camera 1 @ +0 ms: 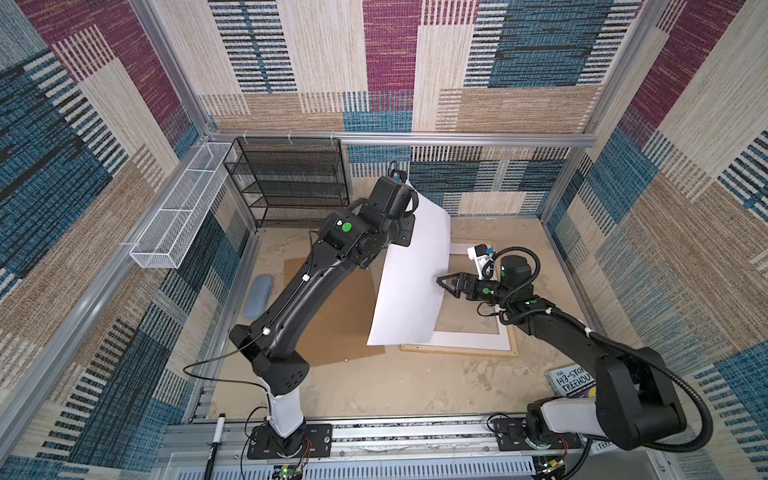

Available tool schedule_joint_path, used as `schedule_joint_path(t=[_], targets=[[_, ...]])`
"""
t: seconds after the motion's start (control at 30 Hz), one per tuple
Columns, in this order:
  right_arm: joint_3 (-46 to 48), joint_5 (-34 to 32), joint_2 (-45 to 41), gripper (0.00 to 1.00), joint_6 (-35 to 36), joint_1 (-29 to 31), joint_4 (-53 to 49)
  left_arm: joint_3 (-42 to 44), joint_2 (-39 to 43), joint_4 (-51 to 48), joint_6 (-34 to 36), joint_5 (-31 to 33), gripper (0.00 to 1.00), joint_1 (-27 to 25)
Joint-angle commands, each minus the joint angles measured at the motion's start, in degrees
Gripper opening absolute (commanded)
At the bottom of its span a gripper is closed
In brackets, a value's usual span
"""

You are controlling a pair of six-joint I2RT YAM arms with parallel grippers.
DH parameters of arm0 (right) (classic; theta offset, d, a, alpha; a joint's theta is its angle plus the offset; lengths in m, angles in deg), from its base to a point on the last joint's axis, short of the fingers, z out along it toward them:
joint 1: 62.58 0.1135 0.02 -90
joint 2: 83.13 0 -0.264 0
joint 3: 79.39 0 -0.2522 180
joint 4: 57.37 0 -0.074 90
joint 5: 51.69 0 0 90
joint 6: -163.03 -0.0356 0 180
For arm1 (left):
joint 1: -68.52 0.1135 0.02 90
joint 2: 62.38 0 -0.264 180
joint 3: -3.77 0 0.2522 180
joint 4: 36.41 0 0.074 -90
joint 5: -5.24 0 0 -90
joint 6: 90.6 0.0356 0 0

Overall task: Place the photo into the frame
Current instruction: 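Swing the photo print over the frame with left gripper while right approaches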

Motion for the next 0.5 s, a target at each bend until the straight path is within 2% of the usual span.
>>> schedule_joint_path(t=[0.0,0.2,0.47], targets=[[-1.3,0.3,1.7,1.00,-0.3,-0.2,1.4,5.1,-2.3,5.5,-2.2,-6.6,0.00,5.5],[-4.2,-3.7,5.1,1.00,2.1,-0.2,-4.9,14.7,-5.5,15.4,0.3,-11.9,0.00,12.7],[-6.9,-5.5,13.1,1.00,3.5,-0.2,-7.3,23.5,-6.3,22.0,6.9,-11.5,0.00,15.9]])
